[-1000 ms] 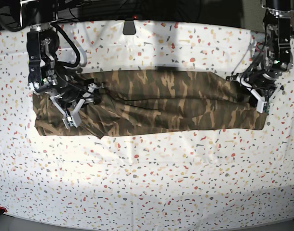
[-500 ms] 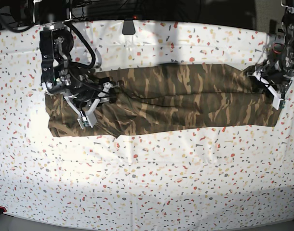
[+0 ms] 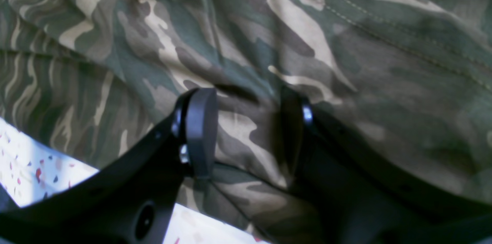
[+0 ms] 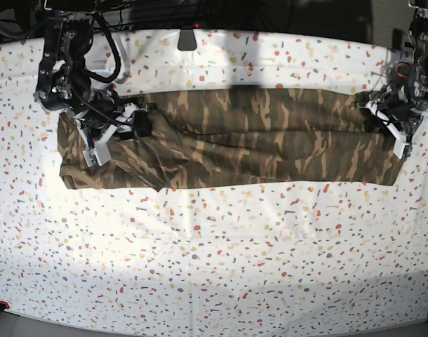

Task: Fold the T-shirt properly
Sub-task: 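Slide the left gripper along the strip end and regrip it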

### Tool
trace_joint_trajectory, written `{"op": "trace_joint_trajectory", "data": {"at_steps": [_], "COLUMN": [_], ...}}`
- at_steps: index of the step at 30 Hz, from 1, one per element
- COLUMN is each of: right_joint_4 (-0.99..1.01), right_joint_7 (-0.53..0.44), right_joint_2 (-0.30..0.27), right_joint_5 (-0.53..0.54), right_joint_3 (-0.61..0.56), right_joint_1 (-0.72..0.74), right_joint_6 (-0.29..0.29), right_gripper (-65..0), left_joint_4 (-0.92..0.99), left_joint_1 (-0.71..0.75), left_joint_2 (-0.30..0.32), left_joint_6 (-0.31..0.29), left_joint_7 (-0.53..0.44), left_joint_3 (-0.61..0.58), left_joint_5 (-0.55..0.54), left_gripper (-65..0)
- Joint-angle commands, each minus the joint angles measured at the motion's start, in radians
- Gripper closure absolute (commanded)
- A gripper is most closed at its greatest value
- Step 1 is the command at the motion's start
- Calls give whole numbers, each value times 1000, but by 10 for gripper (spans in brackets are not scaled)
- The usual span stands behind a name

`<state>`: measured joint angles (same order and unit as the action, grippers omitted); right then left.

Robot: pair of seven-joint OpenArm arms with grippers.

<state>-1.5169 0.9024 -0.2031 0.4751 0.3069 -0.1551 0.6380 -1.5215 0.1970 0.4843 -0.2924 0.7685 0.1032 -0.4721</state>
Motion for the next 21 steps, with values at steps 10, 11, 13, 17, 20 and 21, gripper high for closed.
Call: {"op": "trace_joint_trajectory", "data": {"at_steps": [10,11,13,17,20,21], "right_joint_4": [-164,-183,-221,-293,-339,-351], "right_joint_7": [83,83,86,110,127,127], "right_joint_2": [-13,-13,-13,-13,-13,-13], "right_joint_5": [50,50,50,53,65,77], "right_joint_3": [8,8,8,8,8,8], "right_joint_1": [59,71,92,129,155,163], "right_joint_6": [2,2,2,2,1,1], "right_gripper": [-276,-276,-276,-276,-276,-276], "left_joint_4": [-187,-204,-233,-262,-264,-264], "left_joint_1": [-4,-4,-4,-4,-4,-3], "left_joint_2": [16,15,16,16,15,15], "left_joint_6": [-11,-11,-11,-11,-10,-9], "left_joint_7": [-78,-99,-129,-142,-163,-196], "left_joint_3": [1,1,1,1,1,1], "left_joint_5": [3,23,74,172,212,232], "left_gripper": [-275,-275,-275,-275,-275,-275]}}
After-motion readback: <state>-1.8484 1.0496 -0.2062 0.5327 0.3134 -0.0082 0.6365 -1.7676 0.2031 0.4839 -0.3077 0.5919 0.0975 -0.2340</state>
